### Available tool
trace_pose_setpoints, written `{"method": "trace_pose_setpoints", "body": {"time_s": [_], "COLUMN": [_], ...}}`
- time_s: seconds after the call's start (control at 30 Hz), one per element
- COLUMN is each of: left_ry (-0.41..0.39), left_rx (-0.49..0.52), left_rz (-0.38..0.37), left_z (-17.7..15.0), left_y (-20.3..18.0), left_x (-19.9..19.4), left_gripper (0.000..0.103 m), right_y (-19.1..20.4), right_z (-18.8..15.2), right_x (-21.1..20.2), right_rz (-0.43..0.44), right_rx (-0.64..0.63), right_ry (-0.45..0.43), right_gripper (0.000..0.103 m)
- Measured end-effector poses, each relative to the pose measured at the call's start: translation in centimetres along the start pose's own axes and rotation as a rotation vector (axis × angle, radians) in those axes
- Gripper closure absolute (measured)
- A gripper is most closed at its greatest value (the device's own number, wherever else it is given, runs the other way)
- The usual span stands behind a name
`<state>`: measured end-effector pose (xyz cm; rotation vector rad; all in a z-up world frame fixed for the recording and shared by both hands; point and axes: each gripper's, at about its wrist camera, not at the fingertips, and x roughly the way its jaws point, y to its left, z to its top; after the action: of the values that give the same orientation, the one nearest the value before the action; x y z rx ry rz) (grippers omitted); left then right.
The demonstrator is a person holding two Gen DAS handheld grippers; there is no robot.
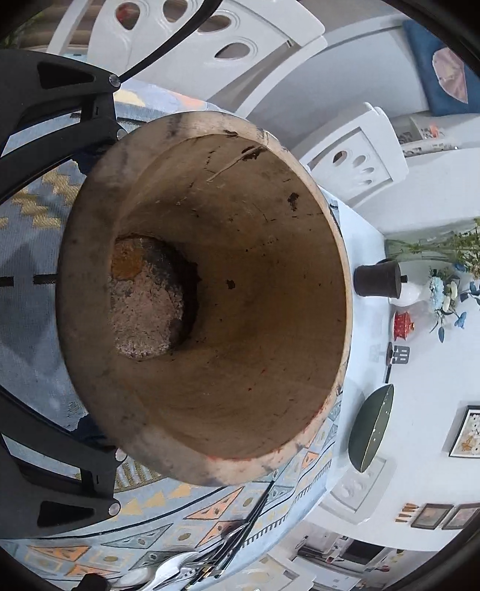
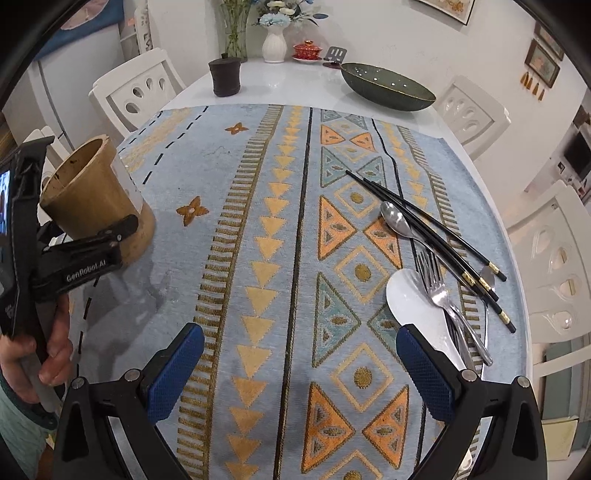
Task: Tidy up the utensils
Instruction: 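Move the right gripper to the black chopsticks while the left gripper holds the cup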
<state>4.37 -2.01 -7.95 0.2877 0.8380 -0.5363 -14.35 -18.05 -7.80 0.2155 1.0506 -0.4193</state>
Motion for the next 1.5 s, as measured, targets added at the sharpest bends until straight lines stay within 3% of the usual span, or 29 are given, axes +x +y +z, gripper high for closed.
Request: {"method": "trace_pose_setpoints", "body": {"time_s": [0.17,0.47,0.57,0.7,0.83,1.13,1.37,1.5], "left_ry": [0.017,0.054,0.059,0.084,0.090,0.121,0.158,0.171], "left_rx": [0.014,-0.023,-0.033,-0.060,-0.073,-0.049,-0.036,-0.035], "left_rz": [0.041,0.029,0.054,0.062,0.060,0.093,0.097,0.101], "left_z": [-0.8,-0.7,-0.8,-1.0,-0.7,-0.2,0.3,0.6], "left_y": [-0.7,-0.5,-0.7,-0.9,-0.8,-0.6,-0.8,-0.8], "left_x": [-0.5,-0.4,-0.1,0.5,0.2,-0.3,0.4,0.7], "left_gripper": [0.006,0.006,0.006,0.006,0.007,0.007,0.007,0.007], "right_y": [-3.4,-13.3,-14.6,-15.8,-17.0,-19.0,-19.5,-19.8], "right_z": [-1.3,-2.7,-2.5,-1.2,1.1,6.7,9.4,9.7], "right_x": [-1.4,-2.0,-0.7,1.6,3.3,7.5,9.5,11.4], "right_rz": [-0.032,-0.003,-0.034,0.022,0.073,0.081,-0.010,-0.020], "right_rx": [0.005,0.203,0.179,0.193,0.208,0.087,-0.087,-0.172], "right_ry": [-0.029,-0.011,0.019,0.041,0.045,0.101,0.092,0.150], "right_gripper": [0.000,0.001,0.017,0.038,0.040,0.040,0.040,0.041]}}
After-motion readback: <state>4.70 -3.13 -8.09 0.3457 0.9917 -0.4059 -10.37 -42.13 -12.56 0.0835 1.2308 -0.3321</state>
